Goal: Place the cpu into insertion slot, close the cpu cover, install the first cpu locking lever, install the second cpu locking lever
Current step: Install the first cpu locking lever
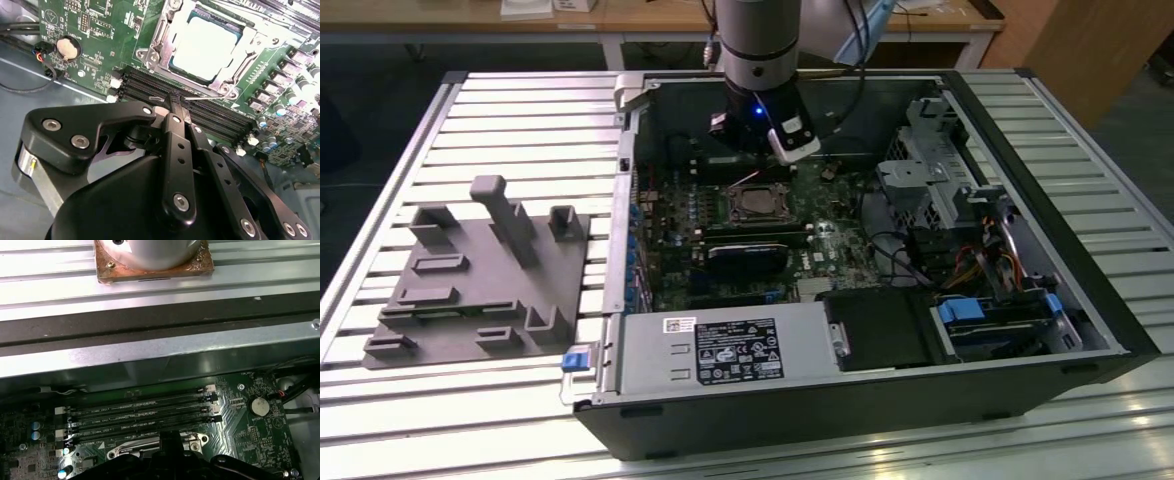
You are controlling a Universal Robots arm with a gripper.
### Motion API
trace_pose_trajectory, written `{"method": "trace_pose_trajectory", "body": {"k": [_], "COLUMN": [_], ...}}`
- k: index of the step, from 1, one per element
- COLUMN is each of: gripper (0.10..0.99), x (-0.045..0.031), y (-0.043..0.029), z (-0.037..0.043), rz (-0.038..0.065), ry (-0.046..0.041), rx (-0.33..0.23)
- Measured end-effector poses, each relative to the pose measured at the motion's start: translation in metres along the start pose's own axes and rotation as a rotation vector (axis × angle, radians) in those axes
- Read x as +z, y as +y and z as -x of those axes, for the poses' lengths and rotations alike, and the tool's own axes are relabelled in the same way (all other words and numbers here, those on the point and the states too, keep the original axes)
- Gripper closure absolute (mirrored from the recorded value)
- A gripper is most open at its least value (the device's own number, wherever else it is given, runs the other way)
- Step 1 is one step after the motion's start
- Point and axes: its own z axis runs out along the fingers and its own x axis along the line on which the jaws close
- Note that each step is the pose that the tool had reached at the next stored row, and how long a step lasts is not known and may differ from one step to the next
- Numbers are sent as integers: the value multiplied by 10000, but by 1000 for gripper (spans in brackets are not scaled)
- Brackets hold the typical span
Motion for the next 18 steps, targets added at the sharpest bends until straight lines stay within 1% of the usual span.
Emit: {"method": "trace_pose_trajectory", "body": {"k": [4, 5, 6, 9, 11, 13, 15, 18], "gripper": [980, 980, 980, 980, 980, 980, 980, 980], "x": [2, 6, 10, 27, 34, 37, 43, 67], "y": [0, -1, -3, -9, -17, -25, -32, -42], "z": [0, -2, -4, -16, -44, -86, -123, -140], "rz": [2, 10, 17, 59, 80, 96, 108, 124], "ry": [-2, -26, -81, -306, -444, -524, -586, -676], "rx": [1, -1, -16, -74, -107, -127, -141, -160]}}
